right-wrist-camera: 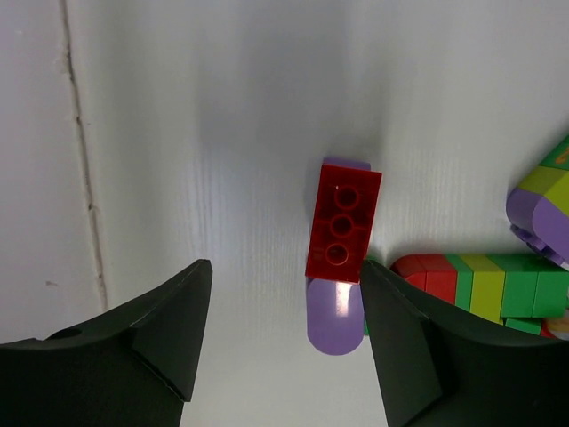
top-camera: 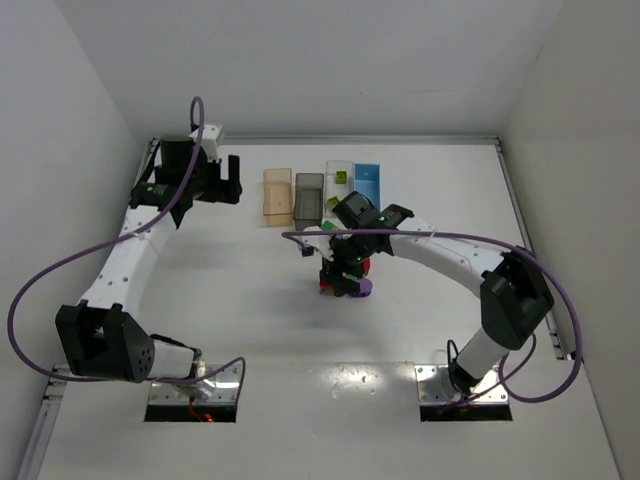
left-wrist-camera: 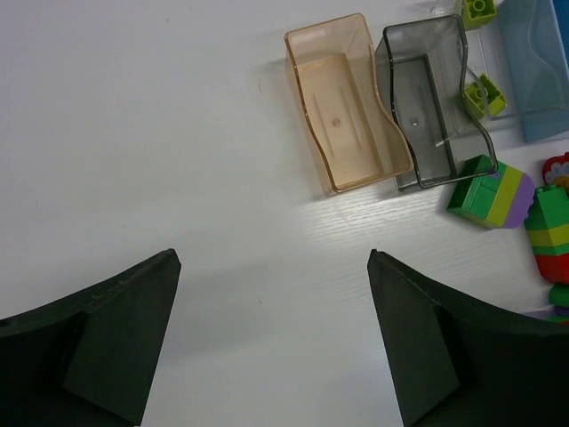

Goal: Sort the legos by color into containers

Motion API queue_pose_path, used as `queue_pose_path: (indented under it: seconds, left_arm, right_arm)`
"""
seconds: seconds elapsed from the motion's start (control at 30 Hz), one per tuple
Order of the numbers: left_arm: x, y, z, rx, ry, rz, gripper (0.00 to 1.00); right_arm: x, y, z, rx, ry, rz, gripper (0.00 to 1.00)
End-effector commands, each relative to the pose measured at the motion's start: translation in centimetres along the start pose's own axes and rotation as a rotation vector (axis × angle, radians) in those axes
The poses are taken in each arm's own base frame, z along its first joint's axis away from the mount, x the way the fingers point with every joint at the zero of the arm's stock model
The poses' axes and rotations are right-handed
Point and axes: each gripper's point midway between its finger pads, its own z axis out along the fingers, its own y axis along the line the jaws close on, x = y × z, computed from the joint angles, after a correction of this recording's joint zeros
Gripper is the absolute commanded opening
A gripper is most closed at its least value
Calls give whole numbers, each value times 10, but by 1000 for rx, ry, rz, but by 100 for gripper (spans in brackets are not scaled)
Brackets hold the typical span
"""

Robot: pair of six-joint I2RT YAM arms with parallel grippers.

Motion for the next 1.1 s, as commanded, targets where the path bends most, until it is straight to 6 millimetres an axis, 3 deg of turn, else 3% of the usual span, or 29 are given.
queue_pose_path:
  seconds: [0.0,0.17,0.77,0.9,1.03,1.07]
  left_arm:
    - [-10,2,-10,5,-46,-5,94]
    - [-7,-1,-7,24,-36,3,94]
    - [7,-3,26,66,48,-1,94]
    - [5,-3,31,67,51,-2,94]
    - [9,-4,33,78,68,-5,94]
    - [9,-8,33,98,68,-6,94]
  right_arm:
    - [-1,-14,14,67,8,-10,69]
    - [5,-25,21,105,25,54,69]
    - [25,-35,47,83,75,99,69]
    - [25,-40,50,99,74,94,59]
    - [21,-44,48,117,66,86,35]
    - [22,-46,48,126,74,86,23]
